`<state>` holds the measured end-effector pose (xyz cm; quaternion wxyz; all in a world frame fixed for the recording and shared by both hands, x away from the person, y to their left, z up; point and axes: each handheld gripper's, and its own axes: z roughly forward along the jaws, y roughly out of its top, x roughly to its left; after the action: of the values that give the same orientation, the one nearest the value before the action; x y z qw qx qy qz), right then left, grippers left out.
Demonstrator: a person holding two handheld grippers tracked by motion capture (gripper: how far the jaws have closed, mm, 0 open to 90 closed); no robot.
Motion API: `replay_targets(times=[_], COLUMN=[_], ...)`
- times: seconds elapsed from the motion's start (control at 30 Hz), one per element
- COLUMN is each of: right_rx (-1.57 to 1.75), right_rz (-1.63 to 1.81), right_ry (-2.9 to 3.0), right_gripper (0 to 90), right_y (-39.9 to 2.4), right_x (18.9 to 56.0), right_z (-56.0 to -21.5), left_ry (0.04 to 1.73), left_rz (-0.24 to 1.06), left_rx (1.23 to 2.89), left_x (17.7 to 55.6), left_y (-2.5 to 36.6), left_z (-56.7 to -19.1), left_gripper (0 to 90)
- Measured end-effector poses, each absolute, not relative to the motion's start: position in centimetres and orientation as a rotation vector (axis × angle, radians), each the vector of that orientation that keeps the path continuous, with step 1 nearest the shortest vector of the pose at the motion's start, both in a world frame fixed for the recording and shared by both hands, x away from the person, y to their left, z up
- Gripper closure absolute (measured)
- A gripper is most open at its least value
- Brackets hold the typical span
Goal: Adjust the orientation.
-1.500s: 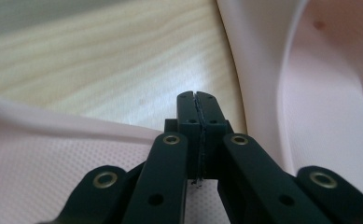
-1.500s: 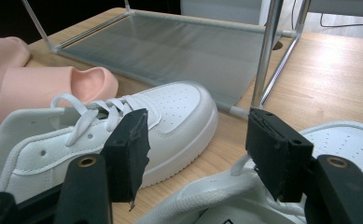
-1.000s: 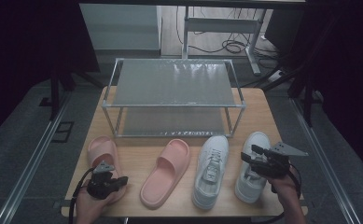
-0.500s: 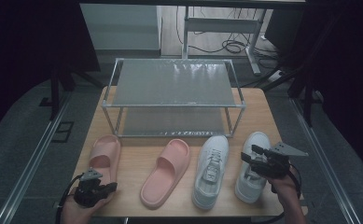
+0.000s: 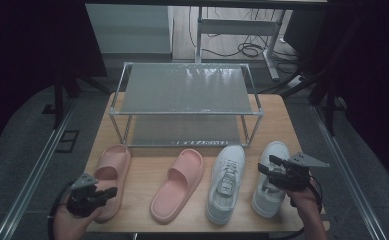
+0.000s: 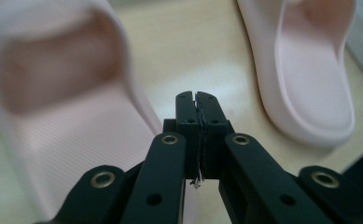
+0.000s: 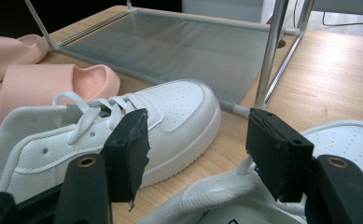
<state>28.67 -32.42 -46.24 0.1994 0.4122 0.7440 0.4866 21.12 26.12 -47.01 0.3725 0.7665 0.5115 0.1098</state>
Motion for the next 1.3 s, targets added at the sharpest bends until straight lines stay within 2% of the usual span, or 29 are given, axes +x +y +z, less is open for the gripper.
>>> replay_targets(times=[0.2,0.57,0.83,1.07,1.3], right_rx=[1.155,1.158,1.163,1.224,1.226], right_rz=[1.362,1.359,1.355,1.417,1.418], right_ry=[2.078,2.079,2.060,1.980,1.971], right_gripper=[39.7,39.7,39.8,40.1,40.1], right_y=[-32.5,-32.5,-32.5,-33.3,-33.4], right_x=[28.7,28.8,28.8,28.7,28.7], right_z=[-46.2,-46.3,-46.3,-46.0,-45.9], left_ry=[1.369,1.558,1.577,1.528,1.487], left_rz=[0.327,0.374,0.340,0.295,0.270], left_rx=[1.852,1.853,1.882,1.868,1.904], left_x=[24.5,31.2,33.1,32.8,32.9], left_y=[30.0,34.0,33.7,33.7,32.0], left_z=[-45.3,-49.0,-50.6,-50.9,-50.8], left_gripper=[89.7,89.9,90.0,90.0,90.0])
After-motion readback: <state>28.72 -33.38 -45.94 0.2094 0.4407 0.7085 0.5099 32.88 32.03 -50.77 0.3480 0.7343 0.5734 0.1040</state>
